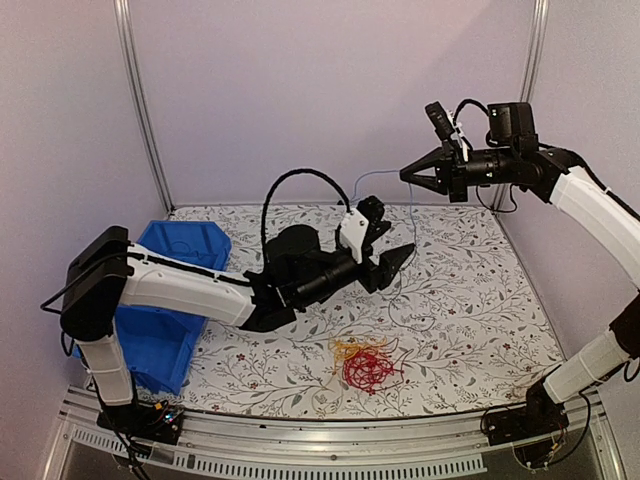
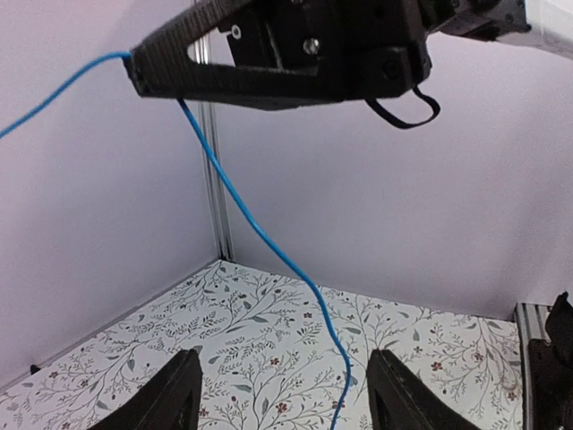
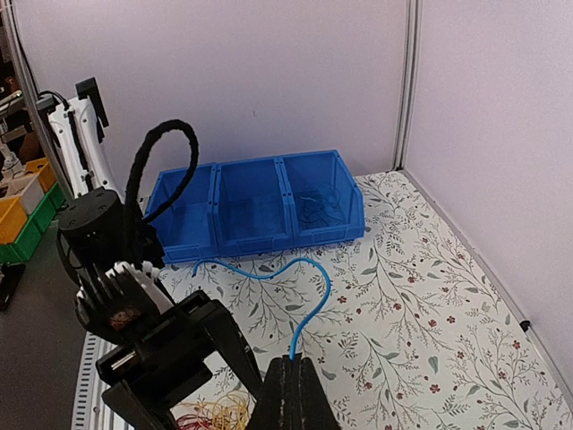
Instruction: Untangle the cables
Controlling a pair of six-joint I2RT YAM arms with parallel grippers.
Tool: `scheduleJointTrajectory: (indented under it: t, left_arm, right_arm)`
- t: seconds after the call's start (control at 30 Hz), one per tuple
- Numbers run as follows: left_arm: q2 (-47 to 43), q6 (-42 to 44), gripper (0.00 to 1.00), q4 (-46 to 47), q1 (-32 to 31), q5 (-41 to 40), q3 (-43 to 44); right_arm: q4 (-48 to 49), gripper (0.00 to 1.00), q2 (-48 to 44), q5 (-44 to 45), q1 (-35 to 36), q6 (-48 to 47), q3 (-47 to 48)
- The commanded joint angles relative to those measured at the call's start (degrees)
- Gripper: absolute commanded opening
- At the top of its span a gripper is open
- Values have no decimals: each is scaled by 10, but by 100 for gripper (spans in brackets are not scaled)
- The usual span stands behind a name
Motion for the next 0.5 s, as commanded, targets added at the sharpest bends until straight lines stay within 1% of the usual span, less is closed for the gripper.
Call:
scheduleJointTrajectory:
  t: [0.0, 0.07, 0.2, 0.33, 0.4, 0.47]
  left_arm:
    - [47, 32, 63, -57, -10, 23, 27]
    - [60, 30, 62, -62, -10, 45, 44]
    - [75, 23, 61, -57, -9, 54, 68]
    - [78, 22, 55, -51, -8, 56, 81]
    - [74, 1, 54, -47, -6, 44, 83]
    - [68, -25, 49, -46, 0, 38, 83]
  right_arm:
    - [32, 0, 5, -26, -2, 35, -14]
    - [35, 0, 5, -28, -2, 38, -21]
    - [42, 0, 4, -28, -2, 39, -32]
    - [46, 0, 5, -31, -2, 40, -38]
    - [47, 0, 5, -33, -2, 40, -40]
    - [47, 0, 7, -36, -2, 40, -45]
